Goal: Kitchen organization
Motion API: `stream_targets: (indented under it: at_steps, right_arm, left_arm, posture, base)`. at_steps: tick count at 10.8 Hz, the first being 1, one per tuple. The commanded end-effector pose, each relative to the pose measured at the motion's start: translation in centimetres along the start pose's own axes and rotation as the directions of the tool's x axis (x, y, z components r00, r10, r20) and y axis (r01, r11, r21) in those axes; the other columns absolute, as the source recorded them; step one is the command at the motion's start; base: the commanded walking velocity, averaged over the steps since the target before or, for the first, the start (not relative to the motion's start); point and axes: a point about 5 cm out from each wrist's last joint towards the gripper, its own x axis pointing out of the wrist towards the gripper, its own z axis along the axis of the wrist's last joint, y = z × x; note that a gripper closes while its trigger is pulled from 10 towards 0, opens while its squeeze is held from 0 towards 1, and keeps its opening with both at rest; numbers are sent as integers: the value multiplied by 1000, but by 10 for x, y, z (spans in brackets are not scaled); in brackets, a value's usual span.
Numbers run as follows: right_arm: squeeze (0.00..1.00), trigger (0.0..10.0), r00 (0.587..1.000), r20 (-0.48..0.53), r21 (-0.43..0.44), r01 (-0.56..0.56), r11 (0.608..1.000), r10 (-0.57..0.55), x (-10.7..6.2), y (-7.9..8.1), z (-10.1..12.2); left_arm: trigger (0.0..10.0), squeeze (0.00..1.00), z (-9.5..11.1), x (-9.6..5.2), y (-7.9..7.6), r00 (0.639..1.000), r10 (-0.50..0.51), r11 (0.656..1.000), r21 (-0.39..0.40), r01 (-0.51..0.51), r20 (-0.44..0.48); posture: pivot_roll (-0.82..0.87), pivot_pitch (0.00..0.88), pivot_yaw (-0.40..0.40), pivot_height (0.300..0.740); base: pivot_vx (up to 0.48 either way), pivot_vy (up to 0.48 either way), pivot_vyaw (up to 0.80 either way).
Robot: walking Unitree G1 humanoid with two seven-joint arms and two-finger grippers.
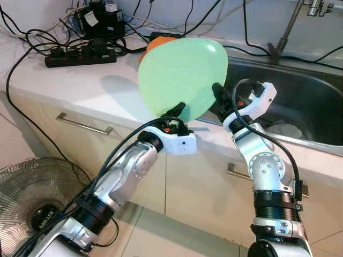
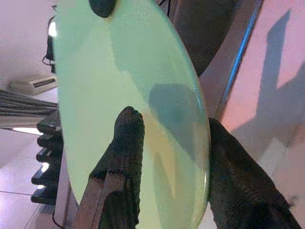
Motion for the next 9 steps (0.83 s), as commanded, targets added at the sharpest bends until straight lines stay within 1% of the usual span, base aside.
stream_targets:
  at_steps: [1, 2, 3, 4, 5, 6, 8, 9]
  right_arm:
    - [0, 0, 998, 56, 23, 35, 999, -36, 2, -5, 11]
    - [0, 0, 990, 118, 76, 64, 995, -73, 3, -11, 25]
    - [0, 0, 980, 172, 108, 78, 991, -96, 2, -17, 39]
    - [0, 0, 964, 230, 127, 110, 986, -137, 0, -26, 54]
    - [0, 0, 957, 248, 135, 121, 983, -152, -1, -29, 59]
    - [0, 0, 936, 298, 159, 146, 976, -188, -4, -36, 70]
    - [0, 0, 892, 379, 183, 189, 965, -246, -11, -49, 86]
    - [0, 0, 874, 399, 177, 221, 959, -276, -13, -55, 90]
  left_arm:
    - [10000, 0, 4, 2, 16, 997, 69, 998, -3, -69, 25]
    - [10000, 0, 4, 2, 17, 997, 73, 997, -7, -73, 24]
    - [10000, 0, 3, 2, 17, 997, 76, 997, -8, -76, 23]
    - [10000, 0, 3, 2, 19, 996, 87, 996, -15, -86, 23]
    - [10000, 0, 4, 2, 19, 996, 90, 996, -19, -90, 24]
    - [10000, 0, 4, 2, 20, 995, 98, 995, -30, -97, 26]
    - [10000, 0, 2, 1, 20, 992, 125, 985, -116, -123, 9]
    - [10000, 0, -3, 0, 19, 990, 140, 964, -227, -142, -27]
  posture:
    - [190, 34, -10, 740]
    - [192, 33, -10, 740]
    - [190, 34, -9, 740]
    - [189, 34, -8, 740]
    - [189, 34, -8, 740]
    - [189, 36, -6, 740]
    - [191, 38, -6, 740]
    - [191, 38, -7, 740]
  base:
    - [0, 0, 0]
    - [0, 0, 0]
    - [0, 0, 0]
    - [0, 0, 0]
    - [0, 0, 0]
    - [0, 0, 0]
    - [0, 0, 0]
    - [0, 0, 0]
